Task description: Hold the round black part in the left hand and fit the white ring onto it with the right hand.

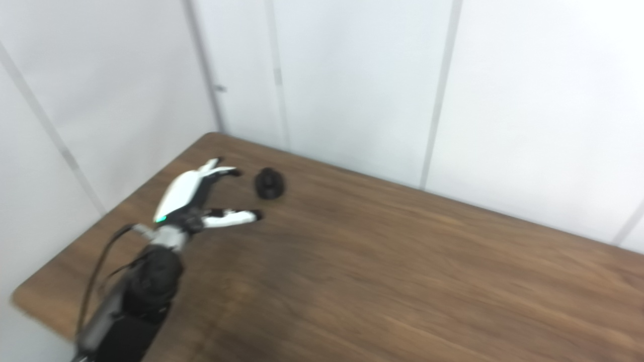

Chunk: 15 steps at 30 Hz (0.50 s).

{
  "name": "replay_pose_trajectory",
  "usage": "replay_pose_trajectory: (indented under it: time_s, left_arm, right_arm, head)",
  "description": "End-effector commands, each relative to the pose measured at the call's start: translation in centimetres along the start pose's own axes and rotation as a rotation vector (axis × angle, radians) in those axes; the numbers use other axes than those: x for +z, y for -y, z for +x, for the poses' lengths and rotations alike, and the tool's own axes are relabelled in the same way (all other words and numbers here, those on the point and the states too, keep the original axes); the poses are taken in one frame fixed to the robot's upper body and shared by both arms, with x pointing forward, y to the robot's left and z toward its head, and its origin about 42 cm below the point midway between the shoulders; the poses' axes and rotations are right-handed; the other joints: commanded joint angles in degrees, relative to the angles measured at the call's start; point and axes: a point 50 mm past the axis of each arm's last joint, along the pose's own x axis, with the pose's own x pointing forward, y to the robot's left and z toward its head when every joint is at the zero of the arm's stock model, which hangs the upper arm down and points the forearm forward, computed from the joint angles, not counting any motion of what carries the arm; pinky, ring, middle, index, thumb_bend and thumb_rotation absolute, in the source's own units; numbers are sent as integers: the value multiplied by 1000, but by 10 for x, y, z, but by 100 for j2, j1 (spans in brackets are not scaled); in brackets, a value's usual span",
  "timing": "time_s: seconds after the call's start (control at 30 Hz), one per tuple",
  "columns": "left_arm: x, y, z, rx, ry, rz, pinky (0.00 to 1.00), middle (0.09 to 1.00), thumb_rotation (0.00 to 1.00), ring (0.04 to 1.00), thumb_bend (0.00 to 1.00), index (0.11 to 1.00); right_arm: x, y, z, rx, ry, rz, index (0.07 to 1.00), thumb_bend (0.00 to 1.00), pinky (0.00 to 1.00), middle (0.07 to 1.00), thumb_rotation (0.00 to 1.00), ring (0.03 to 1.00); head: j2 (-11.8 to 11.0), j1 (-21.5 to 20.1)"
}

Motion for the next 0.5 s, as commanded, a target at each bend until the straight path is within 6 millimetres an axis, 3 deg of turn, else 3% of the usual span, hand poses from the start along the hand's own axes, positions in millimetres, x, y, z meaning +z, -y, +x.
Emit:
replay_pose_trajectory:
  time_s: [0.0, 0.23, 0.47]
  left_arm:
    - [11, -20, 12, 66, 28, 44, 1000, 1000, 462, 1000, 1000, 833]
    - [9, -19, 17, 77, -7, 88, 1000, 1000, 481, 1000, 1000, 873]
    - [3, -19, 20, 97, -39, 117, 1000, 1000, 480, 1000, 1000, 878]
  right_arm:
    - [3, 11, 1, -6, -5, -8, 908, 656, 960, 975, 742, 983]
    - [0, 22, 4, -2, -9, -19, 912, 635, 970, 975, 745, 985]
    - [-1, 26, 5, -5, -16, -27, 909, 650, 979, 972, 737, 990]
  head:
    - [-30, 94]
    - [-182, 412]
    - [-244, 446]
